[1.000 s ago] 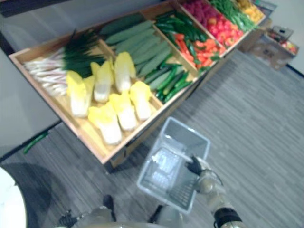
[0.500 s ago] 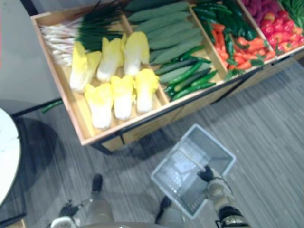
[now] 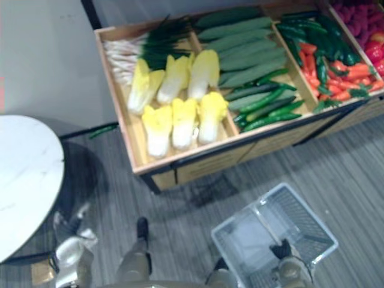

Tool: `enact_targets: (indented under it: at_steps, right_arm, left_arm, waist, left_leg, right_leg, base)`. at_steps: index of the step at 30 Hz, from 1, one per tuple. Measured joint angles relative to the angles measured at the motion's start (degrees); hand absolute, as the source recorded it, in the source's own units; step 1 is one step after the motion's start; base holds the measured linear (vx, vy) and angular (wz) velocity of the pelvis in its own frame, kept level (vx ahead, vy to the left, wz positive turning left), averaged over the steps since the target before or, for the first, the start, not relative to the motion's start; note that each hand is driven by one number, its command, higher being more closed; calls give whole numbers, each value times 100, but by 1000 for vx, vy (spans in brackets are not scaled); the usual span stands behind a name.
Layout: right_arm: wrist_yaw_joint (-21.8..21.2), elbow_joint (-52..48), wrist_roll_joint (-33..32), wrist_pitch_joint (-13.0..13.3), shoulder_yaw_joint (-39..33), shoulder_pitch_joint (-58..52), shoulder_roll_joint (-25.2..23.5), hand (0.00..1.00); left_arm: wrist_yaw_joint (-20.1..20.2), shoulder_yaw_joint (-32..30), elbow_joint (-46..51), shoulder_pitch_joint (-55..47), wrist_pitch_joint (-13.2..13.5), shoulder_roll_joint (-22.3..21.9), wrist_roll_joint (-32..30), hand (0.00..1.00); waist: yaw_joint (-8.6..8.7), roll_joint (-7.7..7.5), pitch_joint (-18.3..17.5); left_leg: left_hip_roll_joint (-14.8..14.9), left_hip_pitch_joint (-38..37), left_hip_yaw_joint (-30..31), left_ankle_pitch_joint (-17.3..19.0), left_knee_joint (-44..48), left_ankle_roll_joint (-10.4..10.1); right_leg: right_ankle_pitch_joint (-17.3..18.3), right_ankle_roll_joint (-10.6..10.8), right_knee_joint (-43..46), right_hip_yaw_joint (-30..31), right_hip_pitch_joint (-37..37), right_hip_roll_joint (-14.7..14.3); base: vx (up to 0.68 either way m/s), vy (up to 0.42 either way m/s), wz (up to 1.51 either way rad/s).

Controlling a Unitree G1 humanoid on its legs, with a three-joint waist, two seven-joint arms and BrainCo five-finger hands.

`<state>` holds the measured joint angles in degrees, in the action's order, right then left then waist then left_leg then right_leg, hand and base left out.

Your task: Pick vegetable in the basket

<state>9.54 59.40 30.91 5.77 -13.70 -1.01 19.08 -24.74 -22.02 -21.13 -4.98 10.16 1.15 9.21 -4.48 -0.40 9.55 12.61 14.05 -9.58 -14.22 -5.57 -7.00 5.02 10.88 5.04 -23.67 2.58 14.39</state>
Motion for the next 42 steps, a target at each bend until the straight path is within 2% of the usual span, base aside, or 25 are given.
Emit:
enact_targets:
  at_steps: [4,8,16,20,31,37,42]
  right_arm:
    - [-10,2,4,58,-3,-41,-50,100]
    - [-17,12,16,52,-4,-132,-225,100]
    - [-97,42,58,57,164,-115,-260,100]
    - [-132,2,71,55,516,-87,-249,100]
    - [-147,-229,285,80,1143,80,-244,100]
    - [-144,-241,288,81,1201,99,-277,100]
    - [-127,-242,289,79,1215,132,-341,100]
  left_arm:
    - [-254,32,596,55,91,-155,-316,0]
    - [-399,268,1399,26,98,-202,-567,0]
    - [-388,878,1639,222,90,-86,-668,0]
    - [-427,1019,1635,446,10,-25,-1046,0]
    - [-446,1328,1380,968,-159,161,-1279,0]
    - [-485,1389,927,1096,-209,191,-1286,0]
    - [-710,1347,452,1256,-349,194,-1309,0]
  waist:
    - [109,78,-117]
    - [187,-2,-285]
    - [290,-29,-301]
    - [355,-46,-302]
    - [595,-165,-311]
    - [613,-242,-300]
    - [621,-293,-294]
  left_leg:
    - [-66,-24,-7,110,-33,-3]
    - [-105,-48,-70,127,-19,-3]
    - [-22,-350,-288,199,-36,-71]
    - [65,-449,-423,244,-39,-126]
    - [109,-549,-729,340,-40,-168]
    - [127,-659,-899,356,-44,-186]
    - [203,-722,-1071,439,-45,-241]
  right_leg:
    - [4,7,-90,136,-69,-2]
    - [-84,12,-229,281,-97,-4]
    - [-187,55,-383,504,-275,-67]
    - [-182,46,-400,633,-268,-126]
    - [-183,42,-438,879,-171,-136]
    - [-200,18,-485,1029,-171,-138]
    - [-230,-16,-493,1203,-74,-188]
  base:
    - [-58,49,4]
    - [48,-7,-5]
    - [61,-35,-16]
    - [17,-30,-17]
    - [18,-13,-13]
    - [15,-12,-13]
    - [-9,-7,-21]
